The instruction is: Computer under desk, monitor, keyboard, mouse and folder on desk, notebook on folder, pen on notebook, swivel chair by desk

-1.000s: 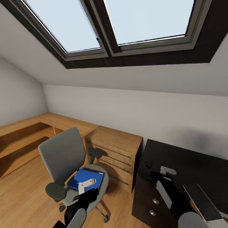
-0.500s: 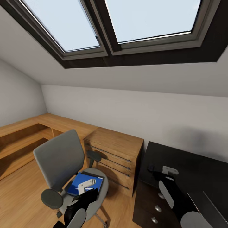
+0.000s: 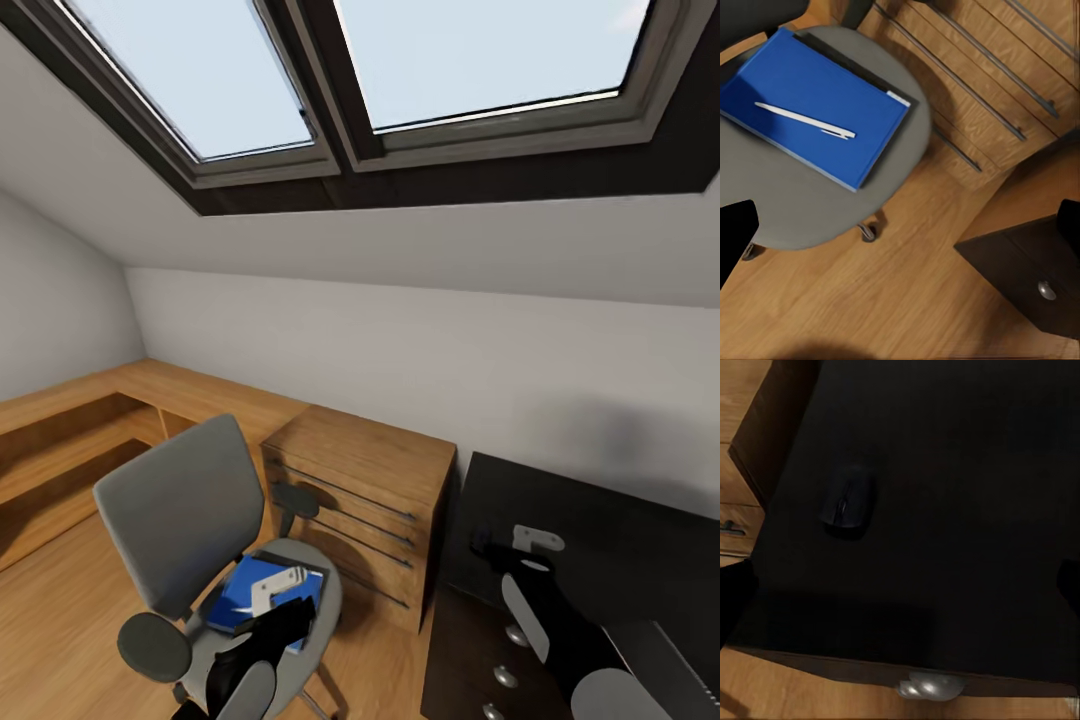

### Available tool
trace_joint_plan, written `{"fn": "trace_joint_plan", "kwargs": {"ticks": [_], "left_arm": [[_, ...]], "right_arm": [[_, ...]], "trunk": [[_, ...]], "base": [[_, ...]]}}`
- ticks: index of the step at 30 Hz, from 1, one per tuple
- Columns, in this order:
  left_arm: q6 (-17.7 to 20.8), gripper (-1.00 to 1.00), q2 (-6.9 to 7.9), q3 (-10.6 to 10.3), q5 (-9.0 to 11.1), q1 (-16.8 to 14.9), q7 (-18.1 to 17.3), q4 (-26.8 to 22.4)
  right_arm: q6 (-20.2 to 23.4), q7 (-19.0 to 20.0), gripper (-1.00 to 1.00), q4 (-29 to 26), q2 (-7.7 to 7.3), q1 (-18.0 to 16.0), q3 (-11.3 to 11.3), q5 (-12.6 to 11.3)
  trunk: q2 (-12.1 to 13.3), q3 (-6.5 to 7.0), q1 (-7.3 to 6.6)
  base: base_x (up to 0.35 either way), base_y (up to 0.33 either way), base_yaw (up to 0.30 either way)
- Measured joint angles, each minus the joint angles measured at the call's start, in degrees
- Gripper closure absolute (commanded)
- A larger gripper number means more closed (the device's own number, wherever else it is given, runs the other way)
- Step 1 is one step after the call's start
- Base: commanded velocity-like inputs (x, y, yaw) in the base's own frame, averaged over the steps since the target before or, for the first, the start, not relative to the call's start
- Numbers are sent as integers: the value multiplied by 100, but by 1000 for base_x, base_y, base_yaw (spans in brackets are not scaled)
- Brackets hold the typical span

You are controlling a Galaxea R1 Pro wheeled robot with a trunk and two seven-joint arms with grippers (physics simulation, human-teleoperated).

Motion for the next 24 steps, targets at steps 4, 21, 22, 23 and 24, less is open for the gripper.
{"fn": "trace_joint_plan", "kwargs": {"ticks": [4, 21, 22, 23, 24], "left_arm": [[-7, -100, 1, -196, -7, 0, 13, 0], [-8, -100, 7, -233, -4, 0, 17, 0], [-8, -100, 7, -233, -3, 0, 17, 1], [-8, -100, 7, -233, -2, 0, 16, 1], [-8, -100, 8, -233, -1, 0, 20, 1]], "right_arm": [[-5, 99, -100, 199, 1, -24, 2, 117], [-30, 145, -100, 317, 19, -44, 4, 218], [-35, 145, -100, 312, 19, -44, 5, 219], [-41, 143, -100, 302, 19, -44, 10, 219], [-47, 139, -100, 282, 23, -44, 20, 217]], "trunk": [[0, 0, 1], [0, 0, 0], [0, 0, 0], [0, 0, 0], [0, 0, 0]], "base": [[14, 0, 0], [174, 75, 0], [38, 30, 0], [16, 12, 0], [10, 8, 0]]}}
